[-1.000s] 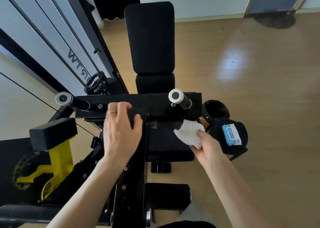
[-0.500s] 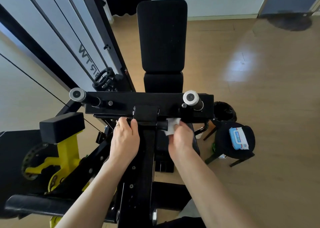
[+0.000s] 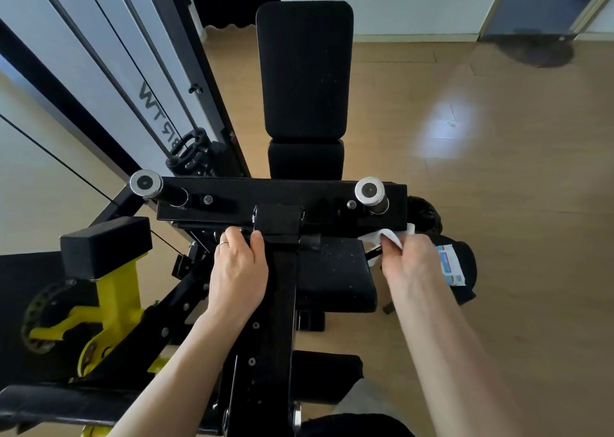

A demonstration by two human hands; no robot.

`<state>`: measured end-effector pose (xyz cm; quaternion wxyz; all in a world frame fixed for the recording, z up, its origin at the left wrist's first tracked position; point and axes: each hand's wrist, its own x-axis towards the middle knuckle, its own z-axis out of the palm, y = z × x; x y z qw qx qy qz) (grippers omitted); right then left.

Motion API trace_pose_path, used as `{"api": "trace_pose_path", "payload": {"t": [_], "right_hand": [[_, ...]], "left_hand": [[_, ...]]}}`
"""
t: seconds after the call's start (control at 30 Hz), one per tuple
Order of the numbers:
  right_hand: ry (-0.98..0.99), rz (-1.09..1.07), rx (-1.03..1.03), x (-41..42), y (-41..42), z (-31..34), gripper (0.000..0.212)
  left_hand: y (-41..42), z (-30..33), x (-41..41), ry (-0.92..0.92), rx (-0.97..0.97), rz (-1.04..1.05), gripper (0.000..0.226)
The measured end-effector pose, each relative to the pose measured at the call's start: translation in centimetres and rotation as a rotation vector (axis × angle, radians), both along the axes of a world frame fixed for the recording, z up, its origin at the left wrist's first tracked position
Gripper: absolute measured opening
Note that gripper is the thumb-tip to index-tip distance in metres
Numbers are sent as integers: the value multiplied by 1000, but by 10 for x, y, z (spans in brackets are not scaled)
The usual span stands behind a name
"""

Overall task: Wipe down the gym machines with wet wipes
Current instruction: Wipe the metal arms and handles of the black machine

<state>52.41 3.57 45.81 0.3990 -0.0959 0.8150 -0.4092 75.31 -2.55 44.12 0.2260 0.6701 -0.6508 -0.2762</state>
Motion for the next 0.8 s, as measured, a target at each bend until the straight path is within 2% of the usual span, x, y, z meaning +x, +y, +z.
{"api": "trace_pose_path", "payload": {"t": [0.03, 0.07, 0.1, 0.13, 0.17, 0.2, 0.23, 0.27, 0.33, 0.4, 0.43, 0.47, 0.57, 0.6, 0.63, 0.7, 0.73, 0.8], "right_hand": [[-111, -70, -109, 9, -1, 4, 32], [-332, -296, -221, 18, -9, 4, 26], [-672, -554, -352, 29, -17, 8, 20], [-927, -773, -463, 41, -28, 15, 27], [-1024, -897, -501, 46, -33, 14, 36], [-1030, -868, -494, 48, -36, 13, 40], [-932, -776, -420, 45, -32, 13, 38], [-788, -638, -299, 36, -25, 17, 35], [-480, -386, -122, 20, -17, 24, 46], [-218, -346, -37, 5, -7, 17, 43], [-149, -335, -17, -3, -8, 13, 39], [-115, -415, 7, -8, -12, 9, 37], [-141, -450, 20, 10, -23, 8, 34], [-246, -469, -26, 22, -26, 10, 34], [-456, -516, -114, 33, -28, 12, 34], [-830, -456, -331, 55, -31, 15, 24], [-917, -495, -414, 59, -34, 10, 26], [-933, -511, -459, 62, -34, 12, 34]], "left_hand": [[1, 1, 0, 2, -2, -1, 28], [1, 0, 1, 6, -11, -5, 28], [0, 1, 1, 7, -8, -6, 28], [0, 0, 1, 4, -9, -9, 29], [0, 1, 2, -4, -3, -13, 29], [0, 0, 2, -7, 2, -17, 29], [0, 0, 3, -9, 6, -20, 30], [0, 0, 4, -10, 6, -22, 30], [0, 0, 3, -12, 12, -19, 31], [0, 0, 2, 0, 20, -12, 30], [1, 1, 2, 4, 24, -9, 30], [0, 1, 2, 8, 29, -9, 30], [-2, -1, 4, -27, 29, -34, 35], [-2, -2, 5, -66, 29, -59, 38], [-2, -2, 5, -114, 27, -90, 40], [-1, 1, 4, -156, 38, -108, 39], [-1, 3, 4, -151, 53, -98, 36], [0, 9, 4, -142, 76, -97, 29]]}}
